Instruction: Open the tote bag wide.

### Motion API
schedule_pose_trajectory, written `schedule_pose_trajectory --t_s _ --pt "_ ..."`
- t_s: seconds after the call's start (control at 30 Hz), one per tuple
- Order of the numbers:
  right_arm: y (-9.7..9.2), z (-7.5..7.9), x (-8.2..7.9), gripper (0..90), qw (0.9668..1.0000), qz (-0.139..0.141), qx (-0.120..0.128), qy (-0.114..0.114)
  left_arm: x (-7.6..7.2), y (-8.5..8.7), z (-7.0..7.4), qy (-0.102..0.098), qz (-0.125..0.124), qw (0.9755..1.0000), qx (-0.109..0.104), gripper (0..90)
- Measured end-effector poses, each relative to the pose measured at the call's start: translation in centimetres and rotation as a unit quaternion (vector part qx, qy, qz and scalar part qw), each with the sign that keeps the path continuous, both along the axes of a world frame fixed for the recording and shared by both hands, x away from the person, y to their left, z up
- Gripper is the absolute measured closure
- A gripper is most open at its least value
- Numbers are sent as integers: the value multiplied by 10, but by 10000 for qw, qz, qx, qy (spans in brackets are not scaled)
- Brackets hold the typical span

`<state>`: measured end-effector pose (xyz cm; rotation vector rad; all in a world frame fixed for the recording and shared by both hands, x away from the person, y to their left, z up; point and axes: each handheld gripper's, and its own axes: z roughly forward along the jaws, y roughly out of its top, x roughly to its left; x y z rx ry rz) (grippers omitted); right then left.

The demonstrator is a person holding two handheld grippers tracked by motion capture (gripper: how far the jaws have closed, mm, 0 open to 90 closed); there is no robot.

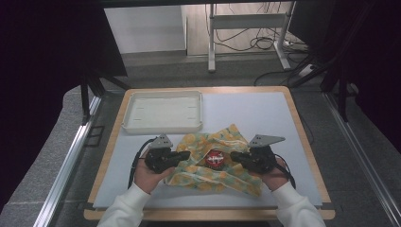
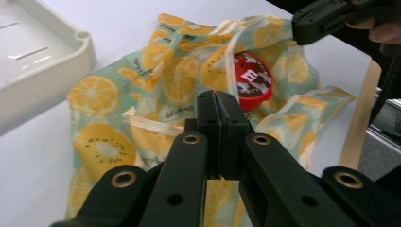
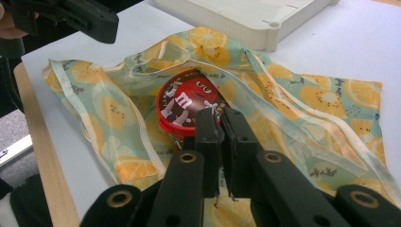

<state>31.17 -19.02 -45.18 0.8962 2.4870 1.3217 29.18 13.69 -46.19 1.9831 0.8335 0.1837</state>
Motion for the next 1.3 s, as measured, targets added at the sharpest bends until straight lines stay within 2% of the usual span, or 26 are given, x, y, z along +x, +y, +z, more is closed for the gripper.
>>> schedule_pose_trajectory --t_s 0.37,0.67,1.0,1.07,1.3 --pt "1 -5 2 868 10000 22 -40 77 -2 -8 -3 112 -240 9996 -14 900" --pt "3 -10 1 868 9998 37 -116 123 -5 -24 -8 155 -487 9986 151 900" --pt "7 -16 1 868 9996 94 -185 202 -3 -34 -17 323 -578 9974 279 900" --pt "8 -17 1 868 9995 95 -206 232 -1 -36 -20 348 -608 9969 360 900" --pt "10 -22 3 868 9993 94 -262 263 3 -39 -25 385 -547 9968 437 900"
